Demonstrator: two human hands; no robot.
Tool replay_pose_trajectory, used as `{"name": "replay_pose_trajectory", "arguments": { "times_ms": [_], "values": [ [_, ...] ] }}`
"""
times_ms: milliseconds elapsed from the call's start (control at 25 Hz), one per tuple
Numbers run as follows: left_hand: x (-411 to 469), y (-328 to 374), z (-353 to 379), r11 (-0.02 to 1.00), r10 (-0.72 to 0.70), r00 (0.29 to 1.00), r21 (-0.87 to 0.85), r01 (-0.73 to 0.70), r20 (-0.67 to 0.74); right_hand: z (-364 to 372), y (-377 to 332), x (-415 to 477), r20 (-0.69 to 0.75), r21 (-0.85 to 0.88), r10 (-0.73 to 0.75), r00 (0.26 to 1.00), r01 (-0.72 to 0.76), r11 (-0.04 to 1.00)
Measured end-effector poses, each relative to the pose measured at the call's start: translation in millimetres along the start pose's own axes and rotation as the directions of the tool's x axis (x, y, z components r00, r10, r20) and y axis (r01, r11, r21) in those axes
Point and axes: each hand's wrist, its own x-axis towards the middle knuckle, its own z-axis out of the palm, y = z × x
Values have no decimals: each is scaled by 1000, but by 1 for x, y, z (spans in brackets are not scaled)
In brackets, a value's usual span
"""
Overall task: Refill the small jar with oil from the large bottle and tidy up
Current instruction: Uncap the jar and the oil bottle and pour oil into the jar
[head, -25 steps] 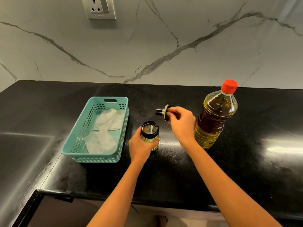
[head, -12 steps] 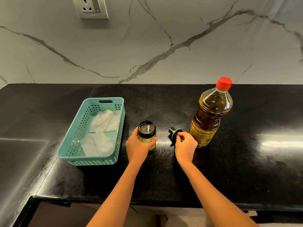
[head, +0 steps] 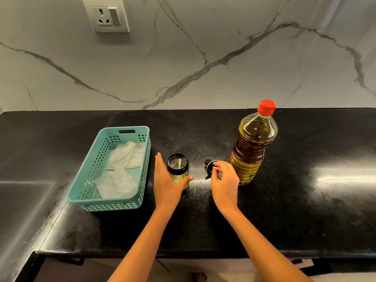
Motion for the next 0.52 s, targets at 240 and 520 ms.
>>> {"name": "replay_pose_trajectory", "arguments": {
  "times_ms": [240,520],
  "values": [
    [-1,65,3,882,469,881,85,-463,-63,-77,-72,33,-168,-188,-488,856,459,869],
    [10,153,37,858,495,826,-3,-514,270,-144,-82,103,-35,-478,-307,951,254,841]
  ]
}}
